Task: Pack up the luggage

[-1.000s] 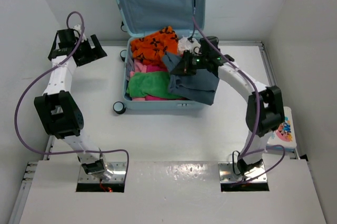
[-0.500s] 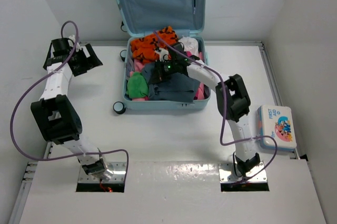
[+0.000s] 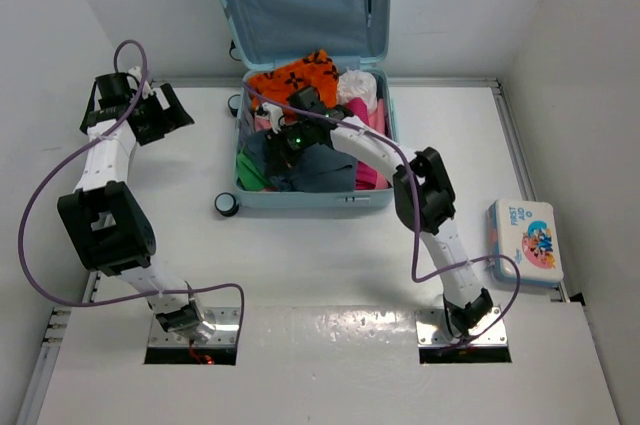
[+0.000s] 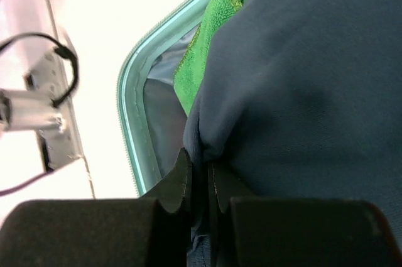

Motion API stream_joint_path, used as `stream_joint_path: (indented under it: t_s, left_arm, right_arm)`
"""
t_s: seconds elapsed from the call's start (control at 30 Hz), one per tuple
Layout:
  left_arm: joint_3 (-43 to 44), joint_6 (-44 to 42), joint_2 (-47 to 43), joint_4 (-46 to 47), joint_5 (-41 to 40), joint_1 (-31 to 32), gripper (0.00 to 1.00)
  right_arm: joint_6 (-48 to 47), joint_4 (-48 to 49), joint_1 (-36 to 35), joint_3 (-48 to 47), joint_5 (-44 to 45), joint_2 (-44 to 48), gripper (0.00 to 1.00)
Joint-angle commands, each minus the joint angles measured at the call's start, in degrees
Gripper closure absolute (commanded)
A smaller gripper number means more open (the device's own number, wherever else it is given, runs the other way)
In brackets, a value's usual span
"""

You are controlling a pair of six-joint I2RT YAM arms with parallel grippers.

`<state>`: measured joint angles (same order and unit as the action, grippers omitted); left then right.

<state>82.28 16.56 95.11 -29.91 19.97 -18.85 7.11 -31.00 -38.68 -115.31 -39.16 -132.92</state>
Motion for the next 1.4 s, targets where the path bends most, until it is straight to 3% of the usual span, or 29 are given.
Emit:
stream_joint_path:
  t_s: [0.0, 0.17, 0.27, 0.3, 0.37, 0.47, 0.57, 0.6, 0.73, 0.83, 0.93, 0.97, 1.0, 1.07, 1.1, 1.13, 1.37]
  left_arm:
    - [1.04, 0.41, -0.46, 1.61, 0.86, -0.57, 0.06]
    - [1.04, 1.46, 0.07, 2.14, 0.86, -0.04, 0.06]
    - [1.04, 1.98, 0.08, 2.14, 0.86, 1.09, 0.06]
    - [1.04, 1.99, 0.08, 2.14, 0.34, 1.10, 0.06]
    - [1.57, 1.99, 0.60, 2.14, 0.34, 1.62, 0.06]
    - [2.09, 1.99, 0.60, 2.66, -0.71, 2.24, 0.06]
    - [2.62, 1.99, 0.60, 2.67, -0.72, 2.85, 0.06]
    - [2.62, 1.99, 0.60, 2.67, -0.72, 2.86, 0.06]
    - [2.62, 1.99, 0.60, 3.80, -0.72, 3.90, 0.06]
    - [2.62, 1.46, 0.08, 4.33, -0.20, 4.44, 0.06]
    - [2.62, 1.46, 0.08, 4.86, -0.19, 5.05, 0.06]
    - [2.62, 1.46, 0.08, 4.86, -0.19, 5.57, 0.06]
    - [2.62, 1.46, 0.08, 4.86, -0.19, 5.58, 0.06]
    - [2.62, 1.46, 0.08, 4.86, -0.19, 5.58, 0.06]
    - [2.62, 1.46, 0.08, 4.86, -0.80, 6.10, 0.06]
    - [2.62, 1.46, 0.08, 4.86, -0.81, 6.11, 0.06]
    - [3.15, 0.32, 0.08, 4.86, -1.86, 6.11, 0.06]
  right_arm:
    - [-4.74, -1.26, -1.58, -0.80, 0.81, -0.41, 1.00]
    - [-0.01, 1.90, 0.09, -3.08, 8.13, -3.38, 1.00]
    - [1.41, 2.53, 0.79, -3.08, 9.27, -4.45, 0.79]
    - [1.93, 2.79, 0.62, -2.73, 9.62, -4.54, 0.62]
    - [2.64, 2.62, 0.36, -2.29, 9.89, -4.71, 0.45]
    - [2.29, 2.26, 0.27, -1.94, 9.80, -3.23, 0.34]
    - [1.41, 1.65, 0.62, -1.24, 9.28, 1.16, 0.30]
    - [1.58, 1.47, 0.97, -0.45, 8.14, 2.31, 0.22]
    - [3.17, 1.38, 4.12, 4.45, 5.67, 13.79, 0.20]
    - [1.25, 2.70, 6.94, 11.93, 5.06, 24.52, 0.22]
    - [-4.11, 0.17, 9.05, 19.92, 5.67, 30.25, 0.41]
    - [-5.43, -2.19, 9.84, 20.90, 5.67, 31.48, 0.48]
    - [-8.84, -3.44, 10.02, 22.83, 5.76, 31.67, 0.64]
    - [-12.20, -7.83, 10.11, 25.73, 6.37, 32.46, 0.82]
    - [-13.43, -7.41, 10.11, 29.40, 7.42, 32.99, 0.95]
    - [-13.79, -7.40, 10.11, 30.65, 8.21, 32.99, 1.00]
    - [-13.71, -7.06, 8.62, 34.61, 8.30, 30.89, 1.00]
